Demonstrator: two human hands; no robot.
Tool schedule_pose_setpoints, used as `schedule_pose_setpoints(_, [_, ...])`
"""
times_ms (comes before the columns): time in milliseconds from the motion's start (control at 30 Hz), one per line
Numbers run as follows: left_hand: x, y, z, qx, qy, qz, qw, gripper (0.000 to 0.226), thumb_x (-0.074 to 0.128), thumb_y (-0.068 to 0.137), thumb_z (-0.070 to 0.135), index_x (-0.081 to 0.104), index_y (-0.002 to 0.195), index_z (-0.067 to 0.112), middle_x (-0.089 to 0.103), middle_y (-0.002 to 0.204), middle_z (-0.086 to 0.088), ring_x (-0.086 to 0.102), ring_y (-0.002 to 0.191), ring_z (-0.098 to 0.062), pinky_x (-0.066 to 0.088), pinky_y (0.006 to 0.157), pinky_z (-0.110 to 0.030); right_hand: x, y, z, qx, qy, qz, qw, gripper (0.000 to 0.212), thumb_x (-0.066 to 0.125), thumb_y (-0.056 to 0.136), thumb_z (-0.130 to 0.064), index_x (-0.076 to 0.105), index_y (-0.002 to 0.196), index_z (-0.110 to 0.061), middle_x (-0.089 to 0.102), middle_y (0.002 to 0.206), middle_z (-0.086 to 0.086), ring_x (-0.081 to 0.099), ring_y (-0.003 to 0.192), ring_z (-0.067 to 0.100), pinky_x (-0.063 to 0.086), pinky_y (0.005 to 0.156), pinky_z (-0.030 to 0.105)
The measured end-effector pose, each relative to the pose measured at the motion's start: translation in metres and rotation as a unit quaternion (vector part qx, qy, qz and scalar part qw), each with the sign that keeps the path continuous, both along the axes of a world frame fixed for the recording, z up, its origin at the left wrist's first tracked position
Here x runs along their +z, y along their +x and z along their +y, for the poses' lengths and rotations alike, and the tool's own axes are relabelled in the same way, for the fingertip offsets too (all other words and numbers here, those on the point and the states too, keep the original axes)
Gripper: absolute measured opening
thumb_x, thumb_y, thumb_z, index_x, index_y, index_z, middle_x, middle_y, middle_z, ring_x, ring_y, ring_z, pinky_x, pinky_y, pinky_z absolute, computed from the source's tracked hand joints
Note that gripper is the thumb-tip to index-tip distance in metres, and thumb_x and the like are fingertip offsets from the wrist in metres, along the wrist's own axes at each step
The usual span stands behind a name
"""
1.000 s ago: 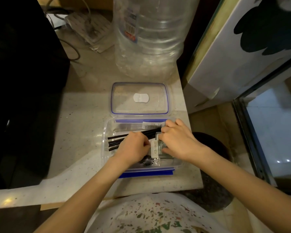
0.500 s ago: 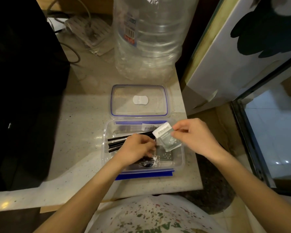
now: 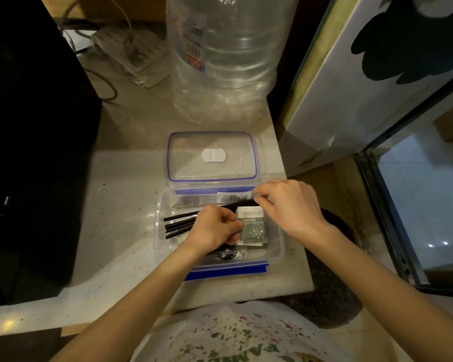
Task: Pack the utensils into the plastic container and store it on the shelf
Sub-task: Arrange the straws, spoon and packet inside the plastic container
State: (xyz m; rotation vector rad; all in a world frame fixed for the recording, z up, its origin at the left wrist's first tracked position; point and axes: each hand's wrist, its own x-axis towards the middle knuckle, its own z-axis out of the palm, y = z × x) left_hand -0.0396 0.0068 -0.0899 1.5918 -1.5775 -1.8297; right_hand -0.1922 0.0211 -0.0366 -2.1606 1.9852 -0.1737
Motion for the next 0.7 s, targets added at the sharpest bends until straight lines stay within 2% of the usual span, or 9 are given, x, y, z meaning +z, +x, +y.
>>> schedule_pose_setpoints(67, [-0.003,-0.003,0.000,-0.005,0.001,0.000,1.000,0.017,0.063,0.086,0.009,0.064,0.070,0.007,0.061,0.054,-0.004,0.058,0.043,-0.004,0.057,0.055,-0.019,-0.011,0.000,-0.007,0.028,-0.020,0.024,0.999,0.021,0.051,0.095,-0.025,0.070,0.102,-0.018,0.070,0.101,0.000,0.063,0.094,0.019,0.054,0.072,0.034])
schedule_pose_setpoints(133, [-0.005,-0.005,0.000,-0.007,0.000,0.001,1.000,0.019,0.064,0.086,0.007,0.061,0.067,0.006,0.062,0.051,-0.002,0.060,0.042,-0.007,0.058,0.054,-0.022,-0.020,0.002,-0.012,0.054,-0.024,0.049,0.997,0.019,0.055,0.092,-0.020,0.072,0.093,-0.015,0.071,0.091,0.002,0.063,0.089,0.022,0.053,0.065,0.034])
schedule_pose_setpoints(233, [-0.007,-0.007,0.002,-0.020,-0.034,-0.026,0.999,0.018,0.066,0.085,0.008,0.057,0.070,0.005,0.064,0.051,-0.003,0.060,0.042,-0.010,0.056,0.052,-0.021,-0.029,0.006,-0.015,0.076,-0.052,0.085,0.992,0.005,0.075,0.073,-0.013,0.072,0.069,-0.012,0.068,0.065,0.001,0.065,0.063,0.021,0.047,0.045,0.026])
schedule_pose_setpoints(300, [-0.006,-0.008,0.005,-0.029,-0.073,-0.058,0.995,0.017,0.067,0.084,0.011,0.057,0.072,0.005,0.065,0.054,-0.005,0.062,0.044,-0.011,0.055,0.051,-0.018,-0.033,0.007,-0.014,0.085,-0.065,0.083,0.991,0.014,0.083,0.062,-0.011,0.069,0.062,-0.012,0.065,0.056,0.001,0.061,0.050,0.020,0.039,0.038,0.021])
schedule_pose_setpoints(400, [-0.004,-0.009,0.005,-0.015,-0.089,-0.068,0.994,0.016,0.069,0.082,0.010,0.055,0.076,0.005,0.066,0.057,-0.010,0.064,0.048,-0.017,0.057,0.054,-0.023,-0.033,0.007,-0.012,0.110,-0.068,0.056,0.990,0.020,0.083,0.060,-0.007,0.064,0.063,-0.011,0.062,0.055,0.003,0.058,0.046,0.022,0.036,0.038,0.022])
schedule_pose_setpoints(500, [-0.003,-0.007,0.005,-0.015,-0.077,-0.065,0.995,0.014,0.068,0.083,0.008,0.056,0.076,0.007,0.066,0.057,-0.009,0.064,0.051,-0.018,0.058,0.057,-0.026,-0.025,0.000,-0.011,0.101,-0.062,-0.014,0.993,0.013,0.074,0.077,-0.012,0.062,0.072,-0.011,0.064,0.058,0.002,0.059,0.050,0.021,0.043,0.045,0.026])
schedule_pose_setpoints(600, [-0.002,-0.002,0.006,-0.017,-0.072,-0.066,0.995,0.006,0.061,0.088,0.005,0.063,0.091,0.002,0.070,0.070,-0.016,0.071,0.066,-0.029,0.059,0.065,-0.030,-0.005,-0.014,-0.009,0.062,-0.019,-0.097,0.993,0.009,0.068,0.084,-0.024,0.065,0.081,-0.016,0.067,0.063,-0.005,0.056,0.052,0.009,0.044,0.056,0.022])
schedule_pose_setpoints(700, [-0.002,0.006,0.007,-0.025,-0.070,-0.070,0.995,0.015,0.053,0.091,0.002,0.065,0.100,0.001,0.073,0.081,-0.019,0.073,0.079,-0.033,0.061,0.075,-0.038,0.011,-0.029,-0.006,0.072,0.046,-0.174,0.981,0.004,0.068,0.083,-0.019,0.069,0.085,-0.015,0.070,0.075,-0.010,0.062,0.057,-0.001,0.042,0.059,0.006])
